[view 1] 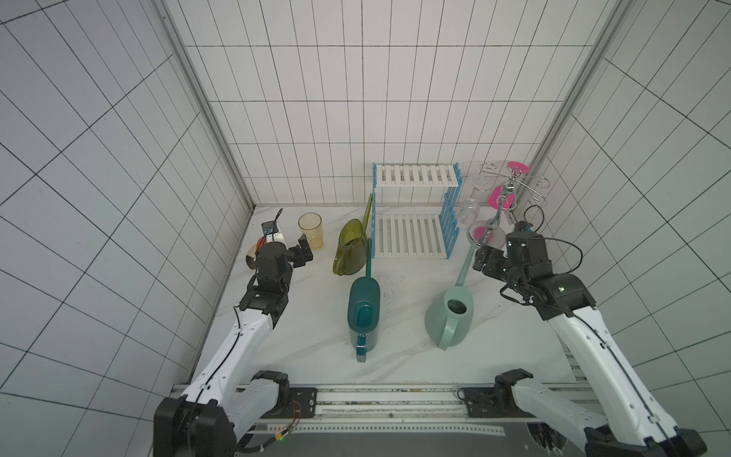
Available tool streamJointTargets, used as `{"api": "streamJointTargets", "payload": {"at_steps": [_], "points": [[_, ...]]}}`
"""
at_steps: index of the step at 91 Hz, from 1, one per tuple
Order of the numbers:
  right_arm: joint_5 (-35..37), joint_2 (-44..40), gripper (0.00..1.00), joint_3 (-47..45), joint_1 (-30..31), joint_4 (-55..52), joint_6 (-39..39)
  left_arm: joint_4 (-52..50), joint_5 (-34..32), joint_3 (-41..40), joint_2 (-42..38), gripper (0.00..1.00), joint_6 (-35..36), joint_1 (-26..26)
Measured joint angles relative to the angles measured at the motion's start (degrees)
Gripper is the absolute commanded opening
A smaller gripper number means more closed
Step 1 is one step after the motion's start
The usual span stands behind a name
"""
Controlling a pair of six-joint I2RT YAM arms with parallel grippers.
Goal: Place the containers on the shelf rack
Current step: 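Pick up a container from the center of the board.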
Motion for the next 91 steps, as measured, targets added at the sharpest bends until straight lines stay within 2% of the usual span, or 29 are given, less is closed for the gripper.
{"api": "streamJointTargets", "payload": {"at_steps": [27, 41, 45, 61, 77, 91], "points": [[11.8, 2.8, 0.92, 4.7, 30.8, -23.0, 20.7, -2.7, 3.6, -2.4, -13.9, 0.98, 0.5, -0.8], [15.3, 4.7, 1.0, 4.3, 41.6, -29.5, 35.3, -1.1, 4.0, -4.5, -16.1, 0.98, 0.2, -0.8], [15.8, 4.6, 0.99, 3.4, 43.7, -30.0, 39.1, -1.1, 4.1, -4.8, -15.6, 0.98, 0.2, -0.8], [16.0, 5.2, 0.99, -3.0, 48.5, -28.5, 49.7, -1.5, 3.7, -5.8, -13.9, 0.98, -0.7, -0.8], [16.1, 11.0, 0.99, -6.4, 49.0, -24.9, 55.1, -0.8, 2.6, -6.8, -15.1, 0.98, -1.2, -0.8], [16.2, 11.3, 0.98, -10.5, 48.2, -22.8, 58.5, -0.3, 2.6, -7.4, -15.2, 0.98, -1.2, -0.8]]}}
